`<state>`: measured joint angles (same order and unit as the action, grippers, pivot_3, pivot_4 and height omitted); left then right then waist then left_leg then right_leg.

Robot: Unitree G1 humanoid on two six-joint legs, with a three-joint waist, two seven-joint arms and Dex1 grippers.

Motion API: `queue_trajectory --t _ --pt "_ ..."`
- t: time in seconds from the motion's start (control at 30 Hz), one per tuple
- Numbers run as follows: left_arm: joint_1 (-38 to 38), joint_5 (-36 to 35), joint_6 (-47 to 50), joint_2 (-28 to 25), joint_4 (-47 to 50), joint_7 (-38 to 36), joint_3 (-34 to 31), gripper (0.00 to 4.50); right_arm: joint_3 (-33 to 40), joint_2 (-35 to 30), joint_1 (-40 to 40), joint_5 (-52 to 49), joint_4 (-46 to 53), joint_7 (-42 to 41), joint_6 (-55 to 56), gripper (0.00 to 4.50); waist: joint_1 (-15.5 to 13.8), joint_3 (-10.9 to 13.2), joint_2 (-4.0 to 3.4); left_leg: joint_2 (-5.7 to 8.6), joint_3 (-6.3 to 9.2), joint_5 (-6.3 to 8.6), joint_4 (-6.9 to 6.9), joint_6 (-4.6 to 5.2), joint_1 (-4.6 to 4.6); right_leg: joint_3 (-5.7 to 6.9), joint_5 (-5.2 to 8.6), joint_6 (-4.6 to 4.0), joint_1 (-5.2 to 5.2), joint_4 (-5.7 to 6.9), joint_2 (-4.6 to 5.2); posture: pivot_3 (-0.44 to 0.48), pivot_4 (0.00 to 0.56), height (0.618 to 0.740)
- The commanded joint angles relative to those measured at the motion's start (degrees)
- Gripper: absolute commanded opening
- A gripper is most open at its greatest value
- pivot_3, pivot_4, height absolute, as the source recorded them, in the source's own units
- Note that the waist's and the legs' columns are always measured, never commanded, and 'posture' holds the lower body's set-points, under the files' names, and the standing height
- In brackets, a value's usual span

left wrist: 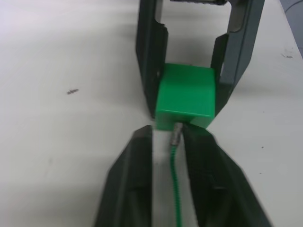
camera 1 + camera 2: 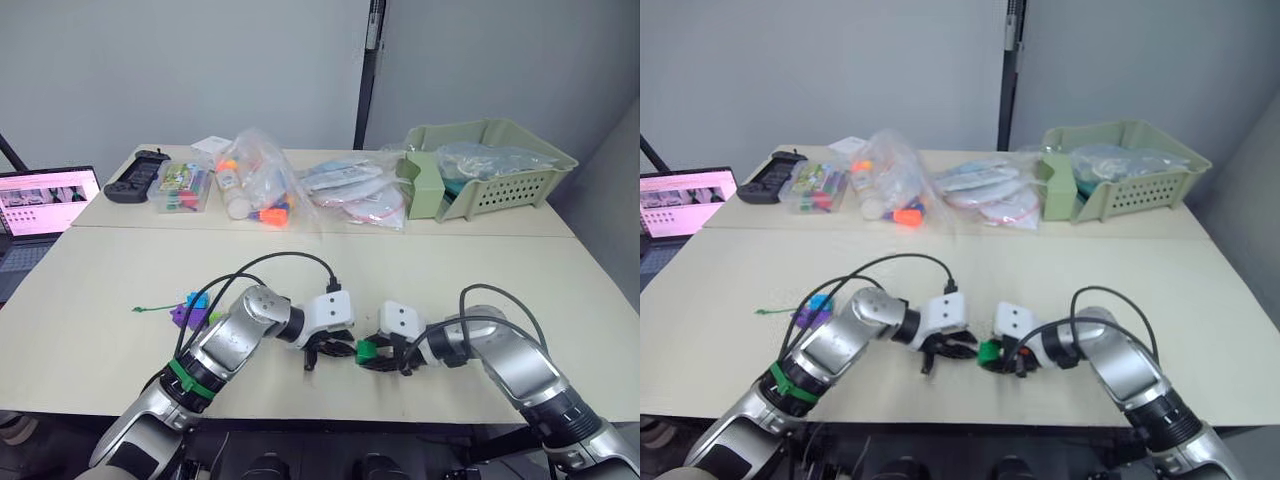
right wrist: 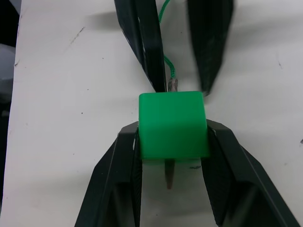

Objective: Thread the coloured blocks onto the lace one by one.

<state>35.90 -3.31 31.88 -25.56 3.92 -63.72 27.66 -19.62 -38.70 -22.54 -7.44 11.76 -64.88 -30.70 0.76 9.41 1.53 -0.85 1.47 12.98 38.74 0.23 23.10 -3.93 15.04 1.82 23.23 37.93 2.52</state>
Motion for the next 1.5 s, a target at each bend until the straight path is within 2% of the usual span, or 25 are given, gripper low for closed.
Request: queue_trajectory --t 0.03,0.23,0.5,0.77,0.8,1.5 --pt "-0.09 -2.64 -2.58 -1.11 1.42 -1.67 -2.78 2.59 0.00 -0.60 1.85 -0.82 2.30 0.37 -1.31 1.19 0.00 0.00 0.00 0.00 0.00 0.01 0.00 0.01 0.00 0.00 0.00 0.00 0.00 0.00 0.01 0.000 0.150 0.740" --pt "-4.60 -4.43 -6.62 -5.72 1.74 -5.21 -3.68 2.60 1.30 -2.48 4.04 -1.59 3.65 1.20 -2.35 1.19 -0.01 0.00 -0.01 0.00 0.01 0.05 -0.03 0.06 0.00 0.00 0.00 0.00 0.00 -0.02 0.02 0.000 0.150 0.740" --pt "-5.66 -2.42 -11.61 -4.21 -2.82 -3.59 -2.58 2.60 1.84 -3.58 4.52 -2.62 5.26 1.64 -3.78 1.19 -0.74 0.00 -0.01 0.02 0.01 0.06 0.03 0.06 0.08 0.03 0.00 0.03 -0.06 -0.25 0.04 0.000 0.150 0.740" --pt "-5.81 -1.41 -15.10 -2.86 -5.71 -3.56 -2.17 0.11 1.73 -3.94 4.67 -3.31 6.28 2.29 -4.84 1.19 -0.74 0.00 -0.01 0.01 0.01 0.06 0.01 0.06 0.09 0.02 0.00 0.03 -0.05 -0.27 0.04 0.000 0.150 0.740" --pt "-5.83 -1.33 -15.38 -2.79 -5.76 -3.57 -2.18 0.02 1.74 -3.94 4.68 -3.38 6.40 2.37 -4.96 1.19 -0.73 0.00 -0.01 0.02 0.01 0.06 0.01 0.06 0.09 0.02 0.00 0.03 -0.05 -0.27 0.04 0.000 0.150 0.740" --pt "-3.55 0.74 -15.19 1.93 -5.30 -1.82 -0.27 0.00 -1.82 -0.36 0.68 -1.96 4.11 3.77 -4.60 1.19 0.48 0.00 0.00 -0.05 0.02 0.06 -0.06 0.07 0.02 0.02 0.00 0.03 -0.05 -0.22 -0.05 0.000 0.150 0.740"
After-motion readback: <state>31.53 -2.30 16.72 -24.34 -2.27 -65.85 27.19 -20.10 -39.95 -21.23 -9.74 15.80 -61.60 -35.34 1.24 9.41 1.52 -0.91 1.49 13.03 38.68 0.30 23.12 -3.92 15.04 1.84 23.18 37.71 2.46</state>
